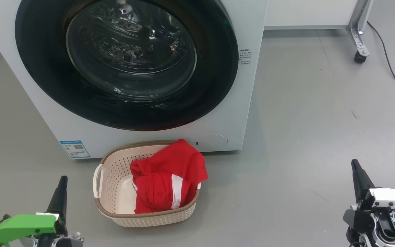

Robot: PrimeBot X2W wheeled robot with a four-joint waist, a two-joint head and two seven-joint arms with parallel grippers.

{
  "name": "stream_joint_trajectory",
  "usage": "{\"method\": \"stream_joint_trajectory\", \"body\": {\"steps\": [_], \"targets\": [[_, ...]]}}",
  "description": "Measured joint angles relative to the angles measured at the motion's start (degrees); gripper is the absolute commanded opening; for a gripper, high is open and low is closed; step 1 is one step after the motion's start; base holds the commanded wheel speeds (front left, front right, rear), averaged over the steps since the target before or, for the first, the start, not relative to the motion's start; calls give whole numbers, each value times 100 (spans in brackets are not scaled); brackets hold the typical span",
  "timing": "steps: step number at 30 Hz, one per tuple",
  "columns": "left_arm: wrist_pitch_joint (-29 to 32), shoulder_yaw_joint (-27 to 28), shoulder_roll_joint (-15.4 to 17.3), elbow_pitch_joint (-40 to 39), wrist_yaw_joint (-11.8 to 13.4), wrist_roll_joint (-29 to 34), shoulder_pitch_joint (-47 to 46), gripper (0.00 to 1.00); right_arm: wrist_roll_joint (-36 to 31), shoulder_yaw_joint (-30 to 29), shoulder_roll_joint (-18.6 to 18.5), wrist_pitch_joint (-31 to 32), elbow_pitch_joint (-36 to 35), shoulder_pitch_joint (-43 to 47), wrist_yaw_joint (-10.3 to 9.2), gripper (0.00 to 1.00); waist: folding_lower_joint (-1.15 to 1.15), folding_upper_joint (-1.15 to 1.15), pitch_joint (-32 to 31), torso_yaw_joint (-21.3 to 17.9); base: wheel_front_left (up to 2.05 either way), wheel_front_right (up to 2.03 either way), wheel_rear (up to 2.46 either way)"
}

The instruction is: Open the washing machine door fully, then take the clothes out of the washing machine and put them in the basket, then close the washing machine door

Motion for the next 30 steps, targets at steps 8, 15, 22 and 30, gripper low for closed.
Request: {"method": "stream_joint_trajectory", "body": {"steps": [8, 15, 22, 30], "targets": [[13, 8, 0, 32, -15, -34, -7, 0, 23, -11, -7, 0, 32, -41, 1, 0, 0, 0, -1, 0, 0, 0, 0], [13, 11, 0, 55, -15, -34, -12, 0, 23, -13, -7, 19, 52, -80, 4, 0, 0, 0, -2, 0, 0, 0, 0], [13, 14, 0, 74, -16, -34, -14, 0, 23, -18, -7, 42, 80, -81, 5, 0, 0, 0, -3, -1, 0, 0, 0], [14, 18, 0, 94, -16, -34, -15, 0, 23, -21, -7, 42, 91, -82, 5, 0, 0, 0, -3, -1, 0, 0, 0]]}}
